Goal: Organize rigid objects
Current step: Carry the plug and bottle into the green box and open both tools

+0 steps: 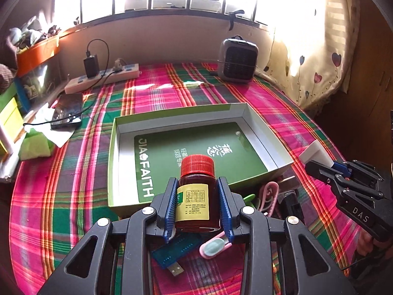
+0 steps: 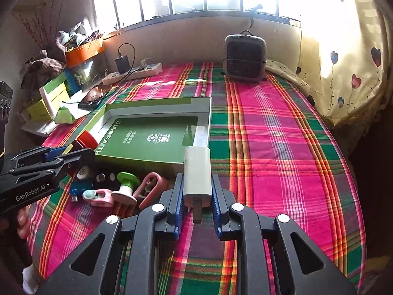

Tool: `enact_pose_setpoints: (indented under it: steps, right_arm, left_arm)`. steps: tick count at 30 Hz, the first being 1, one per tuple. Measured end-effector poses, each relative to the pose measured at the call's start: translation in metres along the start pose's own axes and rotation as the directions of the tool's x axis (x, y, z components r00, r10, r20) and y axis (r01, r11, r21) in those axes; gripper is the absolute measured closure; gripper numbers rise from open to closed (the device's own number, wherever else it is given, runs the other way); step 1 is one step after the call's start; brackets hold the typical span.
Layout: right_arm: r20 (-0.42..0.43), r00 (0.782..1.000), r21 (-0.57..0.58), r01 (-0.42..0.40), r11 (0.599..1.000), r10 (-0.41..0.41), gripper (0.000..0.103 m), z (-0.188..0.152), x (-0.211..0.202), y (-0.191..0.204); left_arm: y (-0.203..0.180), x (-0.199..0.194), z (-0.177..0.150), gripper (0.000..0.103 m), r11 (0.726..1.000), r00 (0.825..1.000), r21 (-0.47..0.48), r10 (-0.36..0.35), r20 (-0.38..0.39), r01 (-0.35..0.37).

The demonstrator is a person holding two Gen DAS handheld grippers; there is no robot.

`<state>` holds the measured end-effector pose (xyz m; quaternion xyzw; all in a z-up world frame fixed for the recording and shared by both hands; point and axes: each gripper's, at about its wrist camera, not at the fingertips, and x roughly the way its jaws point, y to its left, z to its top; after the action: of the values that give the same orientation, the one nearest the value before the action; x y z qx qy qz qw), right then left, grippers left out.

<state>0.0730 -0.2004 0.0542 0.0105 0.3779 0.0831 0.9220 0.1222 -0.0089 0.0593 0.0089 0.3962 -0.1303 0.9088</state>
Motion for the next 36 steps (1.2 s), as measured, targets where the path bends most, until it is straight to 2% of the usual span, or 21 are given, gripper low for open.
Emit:
enact_pose_setpoints:
  steps: [20, 36]
  right_arm:
    - [-0.040, 0.999, -0.060, 0.005, 0.998, -0.008, 0.082, 0.049, 0.050, 0.004]
    - [-0.105, 0.994, -0.102, -0.023, 0.995, 0.012, 0.082, 0.073, 0.099, 0.010]
  left_arm:
    - [0.040, 0.046, 0.031, 0.072, 0.996, 0.997, -0.063, 0.056, -0.047, -0.059]
    - [0.051, 0.080, 0.042, 0.072, 0.995, 0.993, -0.065, 0.074, -0.094, -0.080]
